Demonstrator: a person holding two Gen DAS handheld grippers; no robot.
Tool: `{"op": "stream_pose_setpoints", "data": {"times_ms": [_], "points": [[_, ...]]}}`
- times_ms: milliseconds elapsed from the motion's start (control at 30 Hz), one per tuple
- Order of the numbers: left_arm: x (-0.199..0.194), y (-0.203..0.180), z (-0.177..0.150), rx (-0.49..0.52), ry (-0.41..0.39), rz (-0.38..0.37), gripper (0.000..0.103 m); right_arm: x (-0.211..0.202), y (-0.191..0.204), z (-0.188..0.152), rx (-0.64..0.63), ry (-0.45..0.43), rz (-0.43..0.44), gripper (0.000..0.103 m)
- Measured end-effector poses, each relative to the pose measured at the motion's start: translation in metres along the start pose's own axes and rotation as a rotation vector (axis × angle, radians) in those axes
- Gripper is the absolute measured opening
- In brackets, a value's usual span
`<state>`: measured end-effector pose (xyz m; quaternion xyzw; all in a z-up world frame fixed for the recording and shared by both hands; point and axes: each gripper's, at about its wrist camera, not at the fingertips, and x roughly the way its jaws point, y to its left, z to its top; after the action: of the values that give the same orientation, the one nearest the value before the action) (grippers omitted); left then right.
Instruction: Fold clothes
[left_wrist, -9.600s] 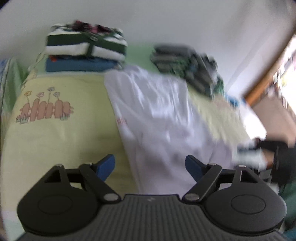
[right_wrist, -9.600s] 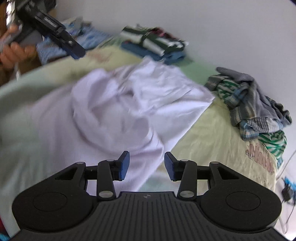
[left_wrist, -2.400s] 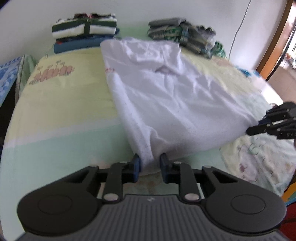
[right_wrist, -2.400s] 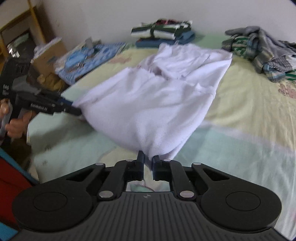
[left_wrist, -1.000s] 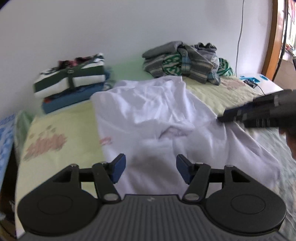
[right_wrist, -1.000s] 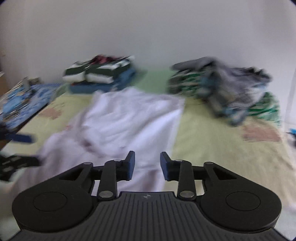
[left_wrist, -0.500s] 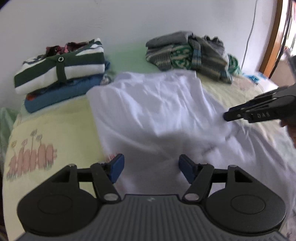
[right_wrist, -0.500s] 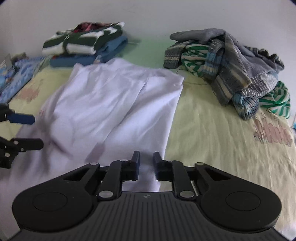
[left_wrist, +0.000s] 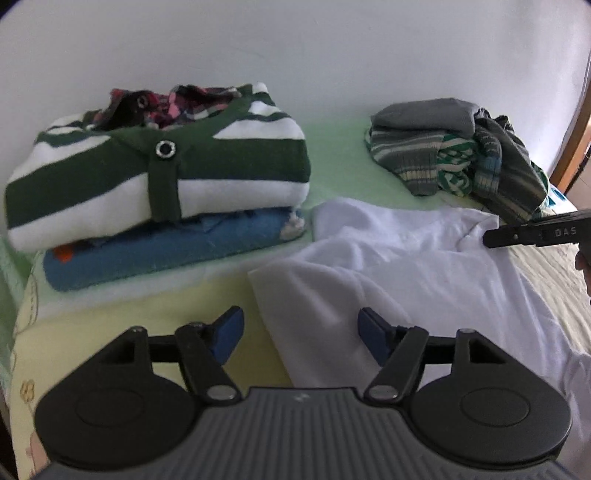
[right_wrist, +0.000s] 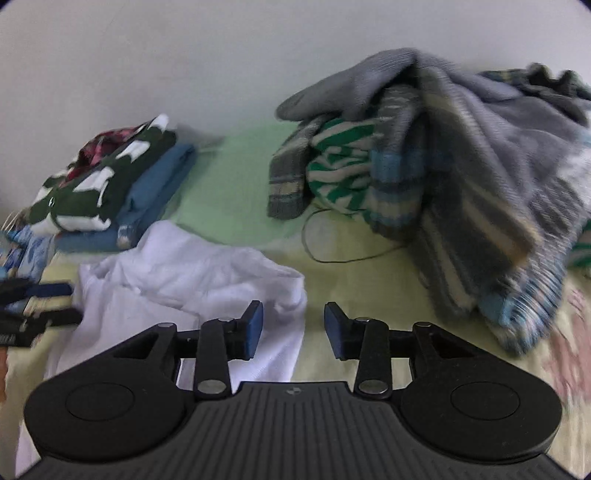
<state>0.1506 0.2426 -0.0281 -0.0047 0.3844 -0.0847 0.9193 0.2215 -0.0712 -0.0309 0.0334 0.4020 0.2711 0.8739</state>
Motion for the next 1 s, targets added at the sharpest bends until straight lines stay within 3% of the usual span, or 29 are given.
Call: {"op": "stream_pose_setpoints", "data": {"times_ms": [300, 433, 467, 567, 633, 733, 900, 1000], "points": [[0.026, 0.012, 0.014, 0.002, 0.033, -0.093, 0.08, 0.023, -0.007, 0.017, -0.064, -0.002, 0.106, 0.043], [0.03, 0.016, 0.017, -0.03, 0.016, -0.135, 0.079, 0.026, -0.007, 0.019, -0.082, 0.013, 0.13, 0.022], [0.029, 0.016, 0.017, -0.035, 0.013, -0.145, 0.078, 0.027, -0.007, 0.02, -0.087, 0.016, 0.136, 0.021], [0.028, 0.018, 0.015, -0.064, 0.001, -0.173, 0.066, 0.029, -0.008, 0.022, -0.101, 0.028, 0.153, 0.018], [0.026, 0.021, 0.014, -0.093, 0.001, -0.199, 0.048, 0.03, -0.006, 0.023, -0.113, 0.035, 0.151, 0.018], [0.024, 0.019, 0.015, -0.099, -0.004, -0.207, 0.032, 0.032, -0.009, 0.027, -0.103, 0.054, 0.161, 0.018], [0.02, 0.009, 0.015, -0.086, -0.005, -0.179, 0.018, 0.032, 0.005, 0.027, -0.19, 0.064, 0.116, 0.018], [0.013, 0.002, 0.018, -0.065, -0.009, -0.147, 0.014, 0.029, 0.014, 0.026, -0.227, 0.053, 0.091, 0.01]]}}
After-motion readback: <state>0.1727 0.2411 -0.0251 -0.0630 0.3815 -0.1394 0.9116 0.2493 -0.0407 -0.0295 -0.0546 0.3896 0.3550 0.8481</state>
